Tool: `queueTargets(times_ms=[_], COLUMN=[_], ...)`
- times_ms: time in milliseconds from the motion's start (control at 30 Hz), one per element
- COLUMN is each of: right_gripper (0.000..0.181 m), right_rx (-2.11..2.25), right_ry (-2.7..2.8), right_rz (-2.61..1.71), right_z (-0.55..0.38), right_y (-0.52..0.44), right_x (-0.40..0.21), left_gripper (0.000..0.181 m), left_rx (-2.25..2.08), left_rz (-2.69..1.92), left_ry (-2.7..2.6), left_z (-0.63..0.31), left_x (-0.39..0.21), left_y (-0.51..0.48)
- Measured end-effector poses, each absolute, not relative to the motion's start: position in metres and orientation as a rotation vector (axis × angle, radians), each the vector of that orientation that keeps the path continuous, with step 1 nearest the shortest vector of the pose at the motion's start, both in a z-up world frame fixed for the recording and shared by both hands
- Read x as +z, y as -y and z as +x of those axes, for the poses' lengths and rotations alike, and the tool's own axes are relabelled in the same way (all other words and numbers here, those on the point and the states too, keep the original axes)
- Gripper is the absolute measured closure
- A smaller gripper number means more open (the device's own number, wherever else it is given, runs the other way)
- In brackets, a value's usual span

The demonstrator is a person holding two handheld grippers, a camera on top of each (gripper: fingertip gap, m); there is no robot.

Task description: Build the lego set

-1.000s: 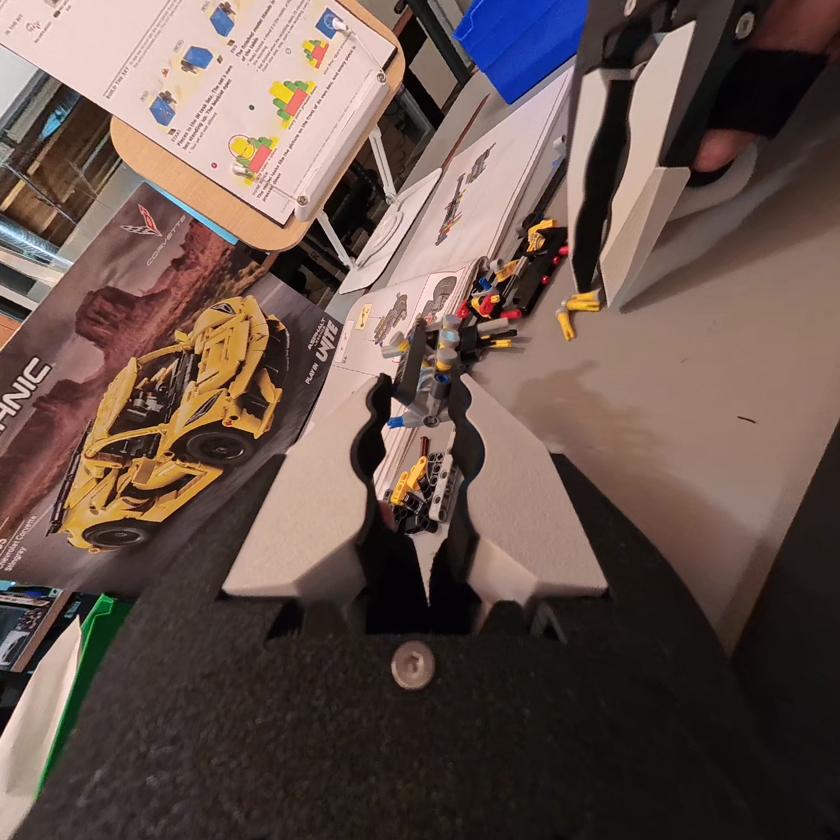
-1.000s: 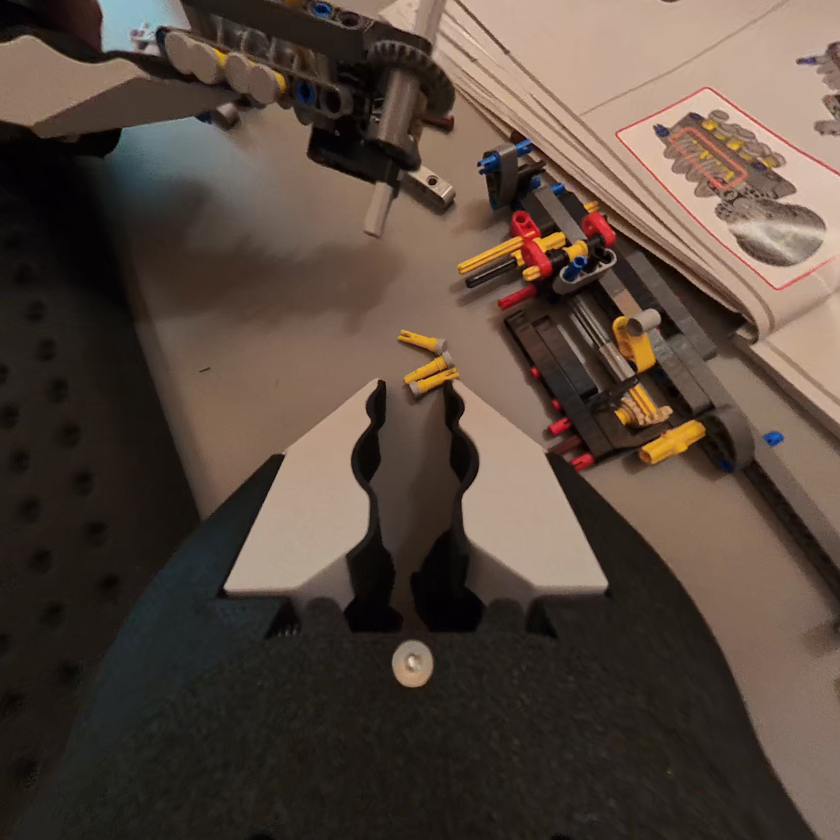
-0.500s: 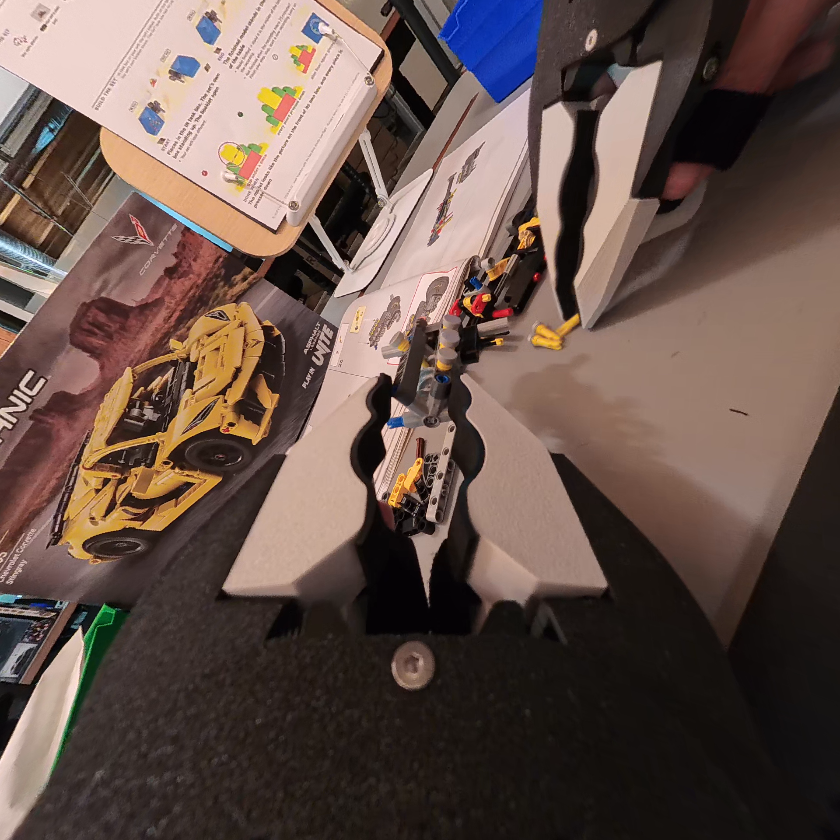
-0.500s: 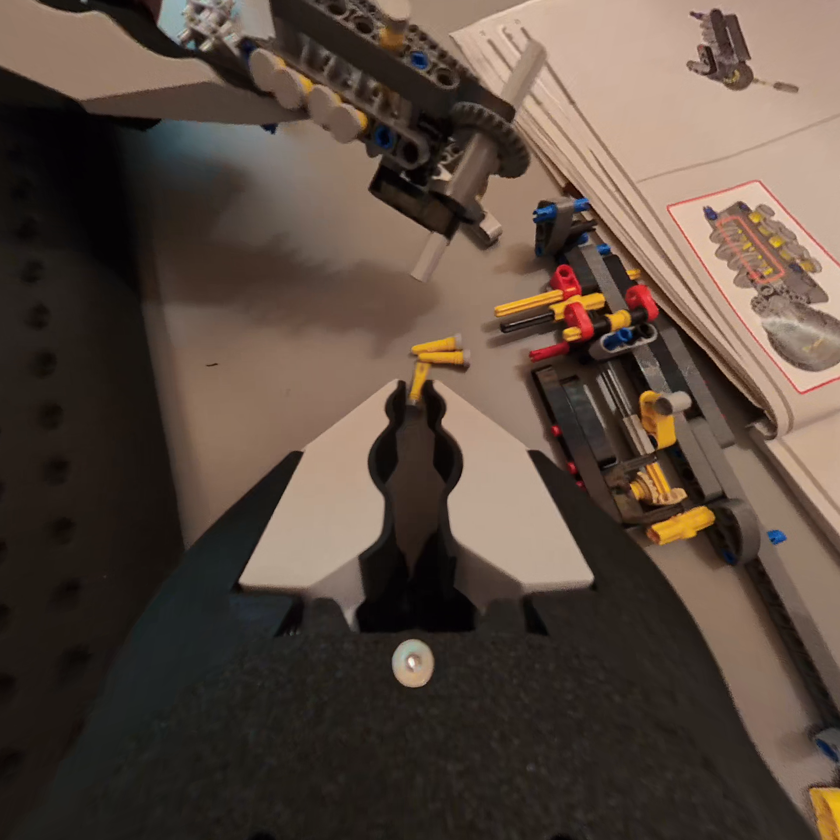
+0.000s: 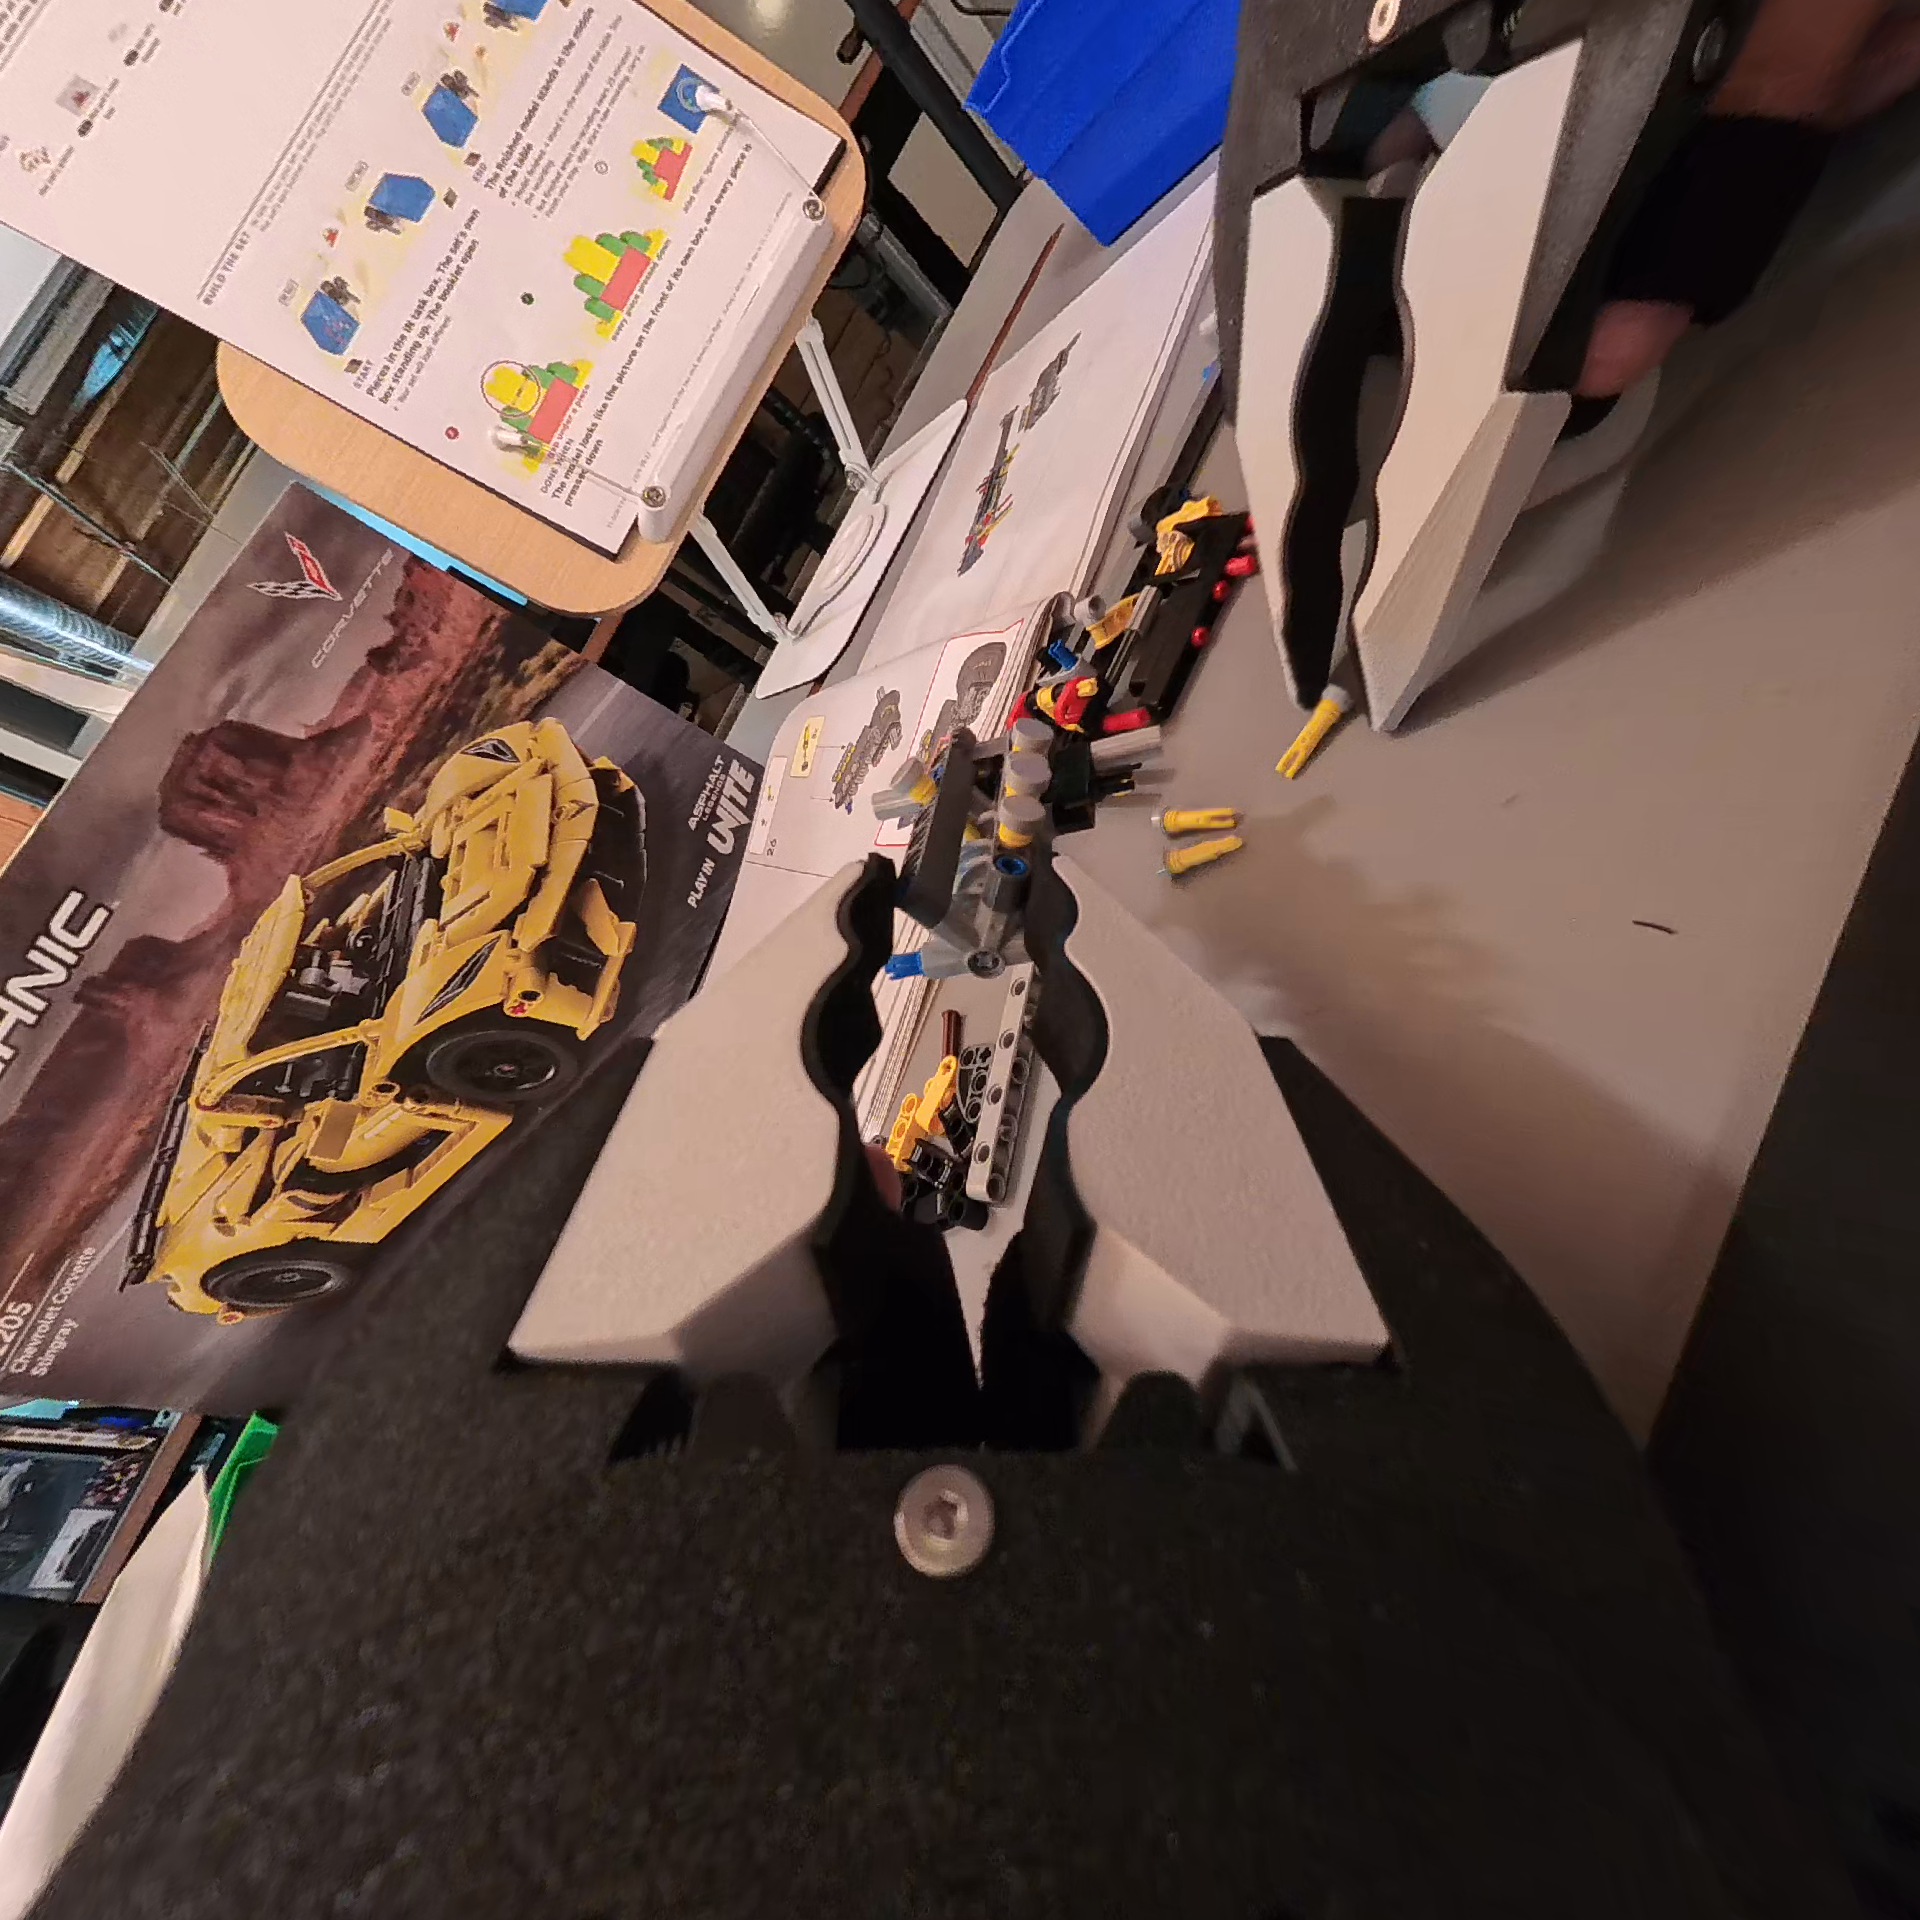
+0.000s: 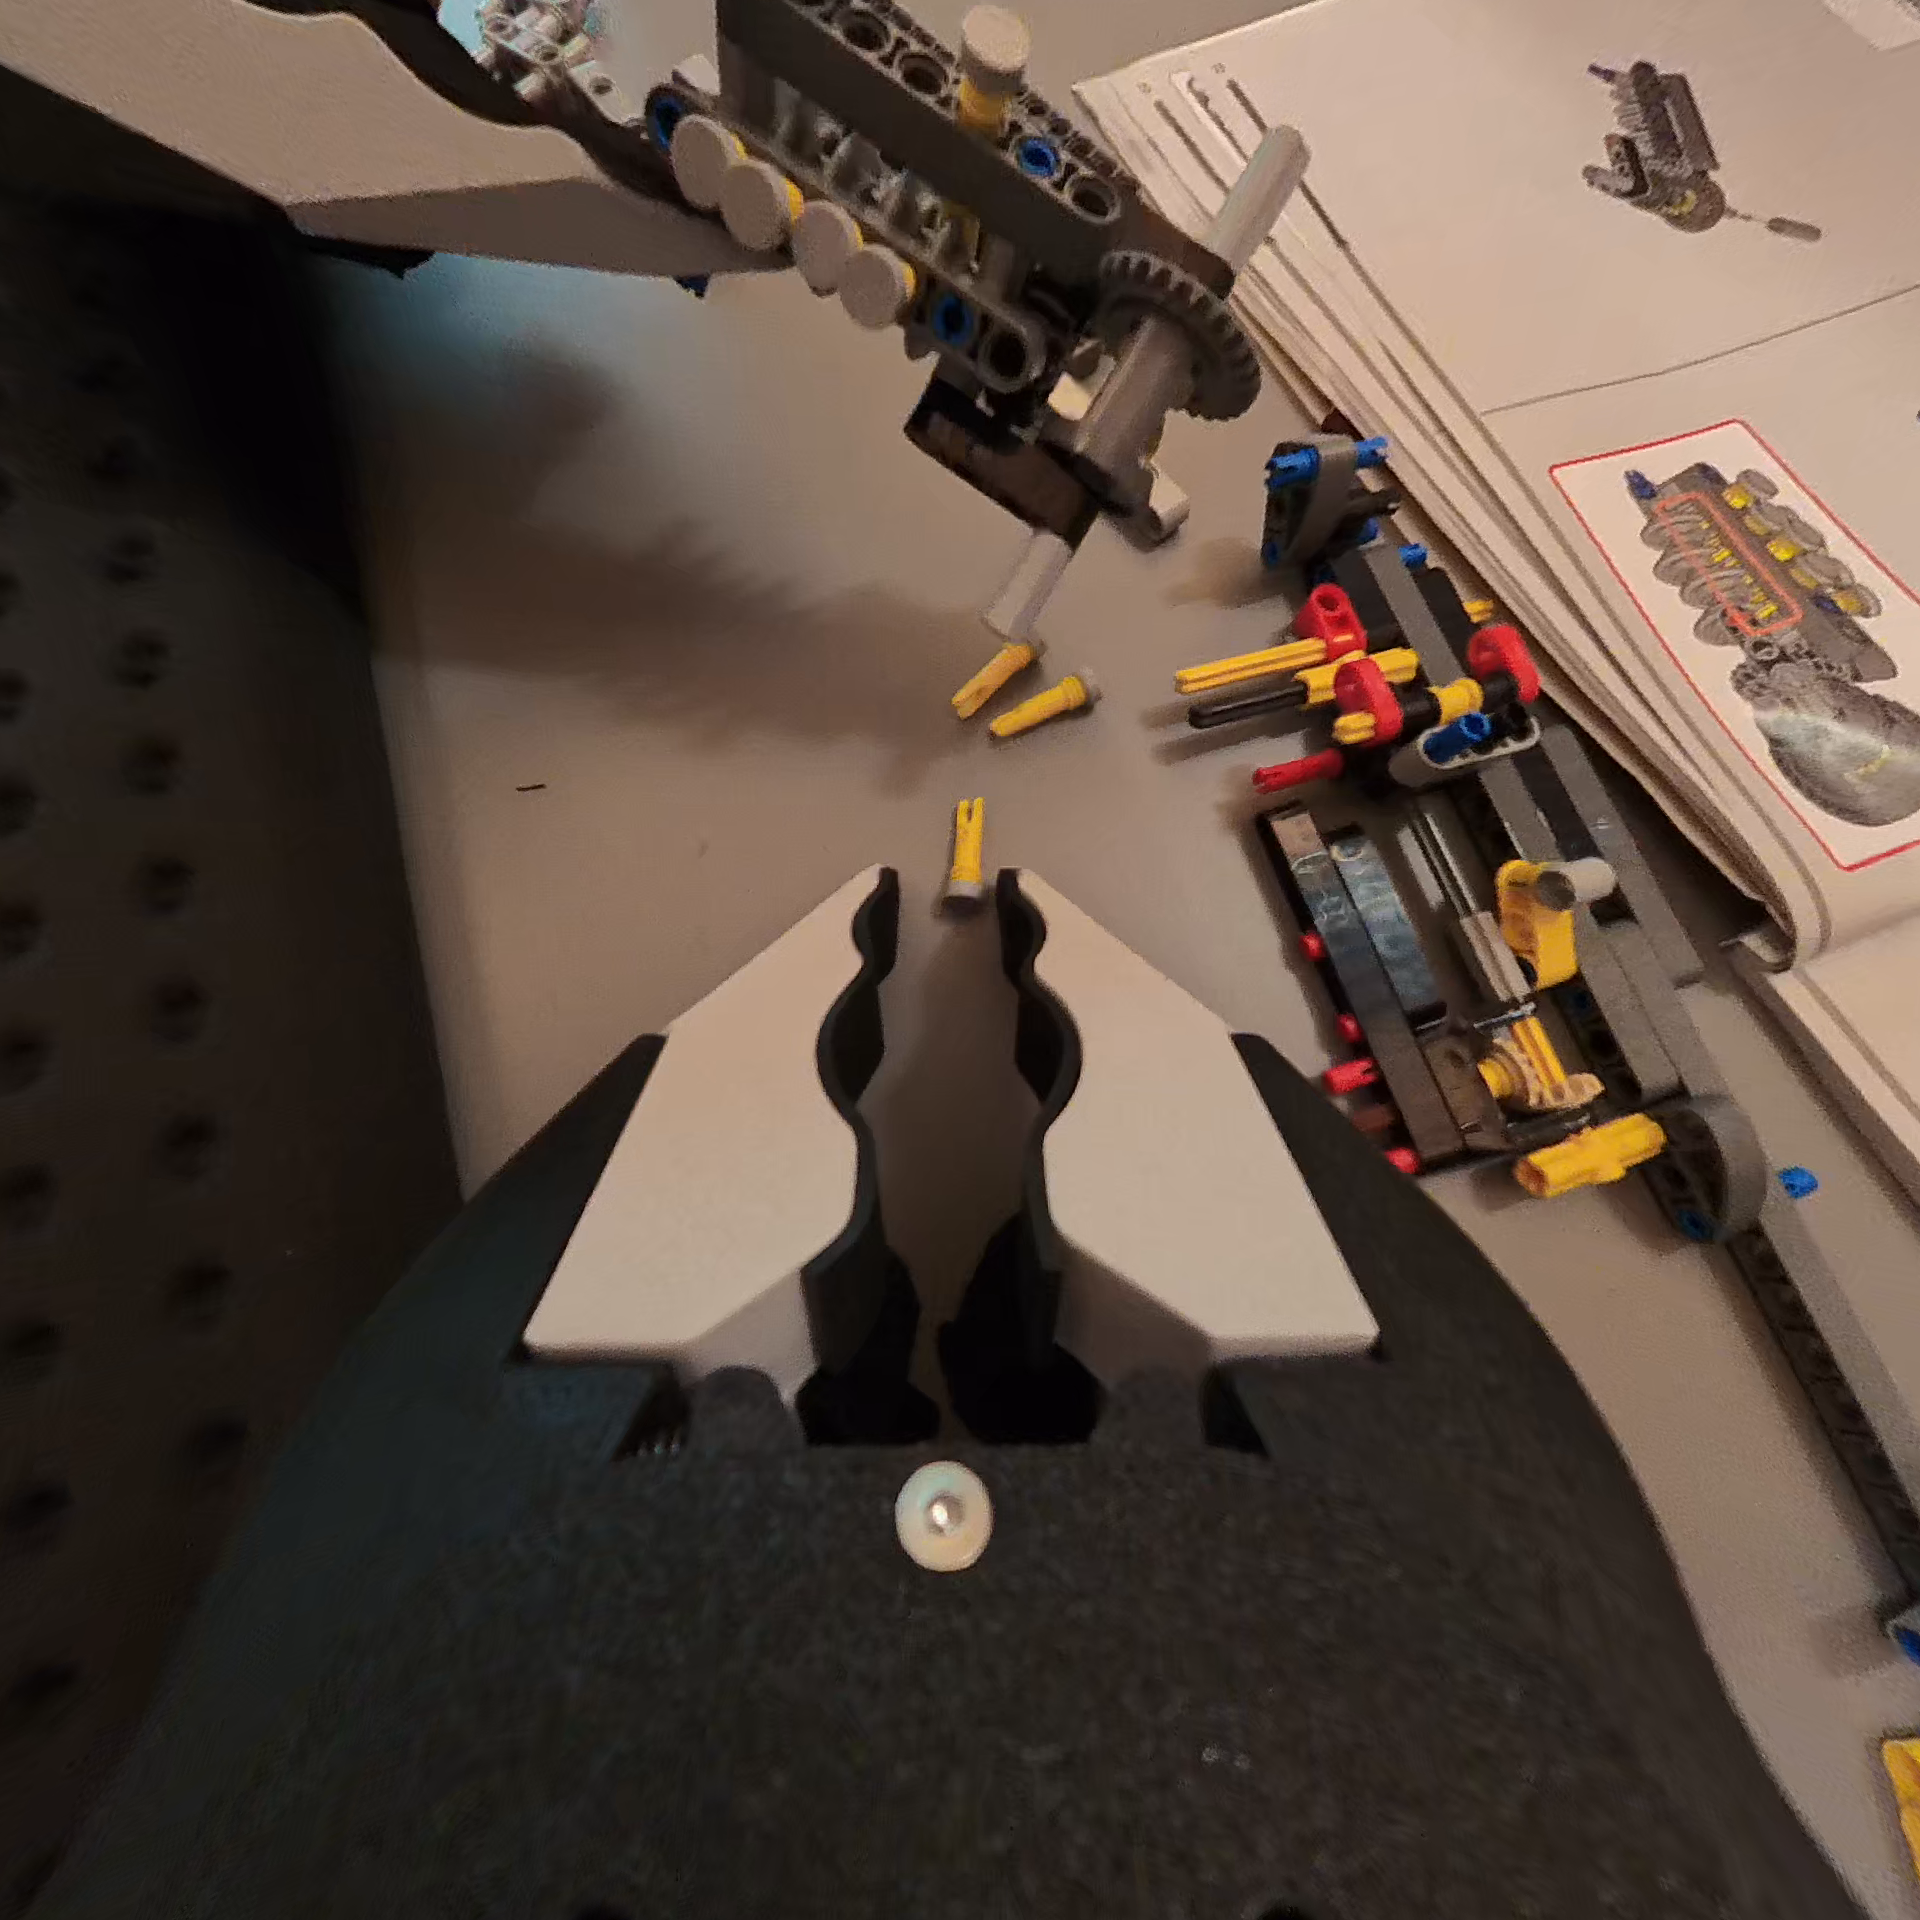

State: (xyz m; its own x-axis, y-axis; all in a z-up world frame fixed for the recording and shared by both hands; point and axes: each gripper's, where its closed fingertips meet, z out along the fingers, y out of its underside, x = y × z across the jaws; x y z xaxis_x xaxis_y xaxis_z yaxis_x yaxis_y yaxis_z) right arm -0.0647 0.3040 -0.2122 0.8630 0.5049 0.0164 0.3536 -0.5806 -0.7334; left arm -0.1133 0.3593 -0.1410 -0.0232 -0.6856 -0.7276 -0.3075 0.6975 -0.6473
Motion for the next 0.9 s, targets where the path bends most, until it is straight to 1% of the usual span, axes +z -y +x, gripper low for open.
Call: queueTargets(times_ms=[67,167,300,333,433,533,567,633,700,767,900], right_gripper=[0.165,0.174,0.175,0.175,0.176,0.175,0.175,0.175,0.175,0.175,0.175], right_rx=[0.264,0.296,0.272,0.232,0.216,0.183,0.251,0.343,0.231,0.099,0.003], right_ry=[0.605,0.599,0.653,0.703,0.905,1.268,1.362,1.402,1.486,1.555,1.594], right_rz=[-2.25,-2.239,-2.258,-2.228,-2.084,-2.094,-2.108,-2.29,-2.416,-2.456,-2.478], right_z=[-0.064,-0.064,-0.061,-0.057,-0.058,-0.069,-0.079,-0.085,-0.077,-0.073,-0.079], right_y=[-0.307,-0.308,-0.307,-0.307,-0.308,-0.307,-0.305,-0.309,-0.32,-0.332,-0.342], right_x=[-0.212,-0.213,-0.208,-0.195,-0.13,-0.107,-0.105,-0.108,-0.118,-0.125,-0.13], left_gripper=[0.158,0.158,0.158,0.158,0.158,0.158,0.158,0.158,0.158,0.158,0.158], left_rx=[-0.372,-0.394,-0.401,-0.392,-0.298,-0.253,-0.252,-0.218,-0.13,-0.032,0.091], left_rz=[-0.822,-0.818,-0.778,-0.744,-0.617,-0.557,-0.552,-0.549,-0.544,-0.528,-0.561], left_ry=[-1.618,-1.614,-1.615,-1.615,-1.625,-1.652,-1.655,-1.649,-1.637,-1.636,-1.595], left_z=[-0.114,-0.114,-0.114,-0.114,-0.113,-0.11,-0.11,-0.109,-0.107,-0.106,-0.104], left_x=[-0.141,-0.139,-0.137,-0.136,-0.137,-0.142,-0.142,-0.142,-0.143,-0.147,-0.144], left_y=[-0.358,-0.356,-0.353,-0.351,-0.344,-0.335,-0.334,-0.334,-0.339,-0.342,-0.352])
